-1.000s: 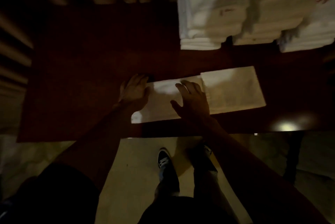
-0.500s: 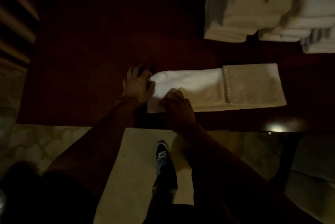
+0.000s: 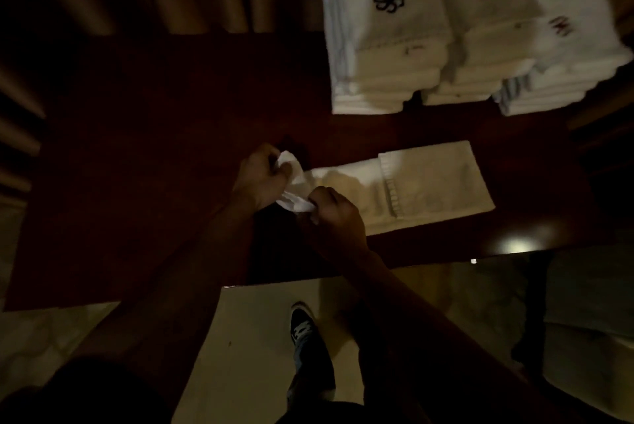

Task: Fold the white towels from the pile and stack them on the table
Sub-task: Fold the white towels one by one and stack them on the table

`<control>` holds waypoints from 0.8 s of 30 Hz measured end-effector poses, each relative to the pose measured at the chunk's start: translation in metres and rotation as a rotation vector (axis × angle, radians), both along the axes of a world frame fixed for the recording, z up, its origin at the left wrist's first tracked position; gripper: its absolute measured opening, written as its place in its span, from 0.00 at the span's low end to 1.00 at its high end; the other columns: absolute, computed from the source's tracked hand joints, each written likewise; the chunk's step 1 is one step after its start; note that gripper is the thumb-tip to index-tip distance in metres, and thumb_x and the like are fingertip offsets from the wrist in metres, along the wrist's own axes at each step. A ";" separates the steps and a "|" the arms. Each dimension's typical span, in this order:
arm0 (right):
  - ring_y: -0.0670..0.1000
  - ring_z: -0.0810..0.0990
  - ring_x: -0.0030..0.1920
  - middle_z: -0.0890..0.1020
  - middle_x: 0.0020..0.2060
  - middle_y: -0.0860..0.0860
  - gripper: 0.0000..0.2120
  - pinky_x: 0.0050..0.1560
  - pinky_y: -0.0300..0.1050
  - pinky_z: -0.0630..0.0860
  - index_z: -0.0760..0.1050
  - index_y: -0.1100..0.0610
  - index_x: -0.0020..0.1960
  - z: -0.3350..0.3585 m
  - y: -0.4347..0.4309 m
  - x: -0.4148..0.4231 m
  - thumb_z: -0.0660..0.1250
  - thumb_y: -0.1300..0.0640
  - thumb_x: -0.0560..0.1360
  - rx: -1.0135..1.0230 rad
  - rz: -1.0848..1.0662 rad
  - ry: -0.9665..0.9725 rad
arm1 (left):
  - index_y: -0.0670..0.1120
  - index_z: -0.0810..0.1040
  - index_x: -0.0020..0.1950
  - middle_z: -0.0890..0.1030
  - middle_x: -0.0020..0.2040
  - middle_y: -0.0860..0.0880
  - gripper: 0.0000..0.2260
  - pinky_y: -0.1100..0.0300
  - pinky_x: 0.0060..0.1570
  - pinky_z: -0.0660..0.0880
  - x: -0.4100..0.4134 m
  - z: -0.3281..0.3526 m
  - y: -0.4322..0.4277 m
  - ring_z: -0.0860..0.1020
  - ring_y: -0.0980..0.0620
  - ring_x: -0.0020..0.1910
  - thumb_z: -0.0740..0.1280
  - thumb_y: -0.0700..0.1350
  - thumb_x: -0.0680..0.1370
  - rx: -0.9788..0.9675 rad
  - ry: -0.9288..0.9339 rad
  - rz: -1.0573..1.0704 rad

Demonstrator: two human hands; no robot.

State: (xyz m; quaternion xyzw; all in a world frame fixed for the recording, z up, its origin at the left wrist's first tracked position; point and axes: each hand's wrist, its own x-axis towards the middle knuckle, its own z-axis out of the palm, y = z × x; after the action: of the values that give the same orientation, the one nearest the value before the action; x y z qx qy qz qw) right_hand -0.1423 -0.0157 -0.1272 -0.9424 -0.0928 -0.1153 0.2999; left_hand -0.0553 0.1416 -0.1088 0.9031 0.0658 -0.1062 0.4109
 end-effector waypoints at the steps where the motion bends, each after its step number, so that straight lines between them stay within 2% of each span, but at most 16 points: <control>1: 0.56 0.74 0.32 0.75 0.34 0.54 0.11 0.30 0.43 0.66 0.73 0.61 0.41 0.009 -0.010 0.001 0.71 0.55 0.72 0.059 -0.059 0.013 | 0.48 0.76 0.54 0.78 0.46 0.53 0.07 0.62 0.41 0.71 0.006 0.006 -0.015 0.78 0.52 0.47 0.68 0.47 0.78 0.000 -0.027 -0.004; 4: 0.56 0.74 0.31 0.75 0.33 0.53 0.15 0.30 0.43 0.64 0.72 0.60 0.40 0.024 -0.048 0.007 0.68 0.48 0.76 0.127 -0.171 -0.006 | 0.50 0.76 0.48 0.79 0.42 0.53 0.04 0.62 0.43 0.70 0.020 0.025 -0.069 0.78 0.52 0.43 0.69 0.48 0.77 -0.044 -0.089 -0.025; 8: 0.54 0.73 0.31 0.74 0.33 0.51 0.13 0.29 0.44 0.64 0.71 0.57 0.41 0.034 -0.114 0.010 0.69 0.49 0.77 0.146 -0.340 0.027 | 0.48 0.75 0.44 0.81 0.41 0.52 0.06 0.61 0.42 0.73 0.030 0.039 -0.144 0.80 0.51 0.43 0.70 0.47 0.76 -0.150 -0.120 -0.032; 10: 0.54 0.76 0.33 0.76 0.35 0.51 0.11 0.30 0.46 0.68 0.72 0.56 0.42 0.038 -0.146 0.008 0.70 0.51 0.77 0.131 -0.406 0.040 | 0.47 0.75 0.44 0.82 0.42 0.51 0.06 0.57 0.44 0.78 0.034 0.041 -0.178 0.81 0.51 0.44 0.70 0.48 0.75 -0.185 -0.139 -0.038; 12: 0.52 0.77 0.34 0.77 0.36 0.50 0.13 0.31 0.48 0.71 0.72 0.56 0.42 0.040 -0.175 0.006 0.70 0.48 0.77 0.144 -0.432 0.038 | 0.46 0.75 0.45 0.82 0.43 0.49 0.06 0.52 0.46 0.79 0.037 0.041 -0.209 0.82 0.50 0.44 0.71 0.47 0.75 -0.201 -0.154 -0.062; 15: 0.50 0.78 0.33 0.78 0.36 0.49 0.12 0.31 0.46 0.72 0.74 0.55 0.42 0.040 -0.210 0.005 0.72 0.48 0.76 0.180 -0.460 0.054 | 0.47 0.75 0.46 0.83 0.43 0.49 0.06 0.51 0.45 0.80 0.039 0.037 -0.249 0.82 0.49 0.44 0.71 0.46 0.75 -0.223 -0.177 -0.090; 17: 0.50 0.78 0.34 0.79 0.37 0.49 0.11 0.30 0.44 0.71 0.75 0.55 0.42 0.036 -0.229 0.006 0.72 0.49 0.75 0.176 -0.485 0.091 | 0.46 0.75 0.46 0.82 0.43 0.49 0.06 0.54 0.44 0.80 0.040 0.031 -0.272 0.82 0.51 0.43 0.71 0.45 0.75 -0.232 -0.194 -0.116; 20: 0.53 0.78 0.38 0.78 0.38 0.49 0.12 0.33 0.44 0.72 0.75 0.55 0.42 0.025 -0.255 0.008 0.69 0.47 0.75 0.192 -0.522 0.158 | 0.46 0.75 0.47 0.81 0.43 0.52 0.06 0.64 0.39 0.77 0.040 0.019 -0.300 0.80 0.56 0.42 0.71 0.44 0.76 -0.244 -0.138 -0.138; 22: 0.55 0.79 0.42 0.79 0.40 0.50 0.15 0.37 0.48 0.75 0.75 0.55 0.43 0.016 -0.269 0.008 0.64 0.43 0.74 0.170 -0.537 0.220 | 0.48 0.75 0.48 0.79 0.44 0.54 0.05 0.72 0.36 0.73 0.041 0.009 -0.315 0.79 0.57 0.43 0.71 0.43 0.76 -0.245 -0.126 -0.155; 24: 0.56 0.79 0.50 0.79 0.45 0.51 0.18 0.46 0.54 0.76 0.76 0.55 0.47 0.009 -0.281 0.009 0.63 0.40 0.73 0.116 -0.573 0.300 | 0.48 0.75 0.50 0.78 0.46 0.54 0.06 0.72 0.37 0.72 0.041 0.000 -0.328 0.78 0.57 0.44 0.71 0.43 0.77 -0.228 -0.110 -0.173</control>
State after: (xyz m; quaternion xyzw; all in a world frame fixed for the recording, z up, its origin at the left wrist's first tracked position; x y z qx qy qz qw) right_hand -0.1332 -0.2965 -0.1184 -0.9180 0.2281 -0.0600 0.3188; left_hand -0.0143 -0.1865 -0.1088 0.8572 -0.0473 -0.0985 0.5032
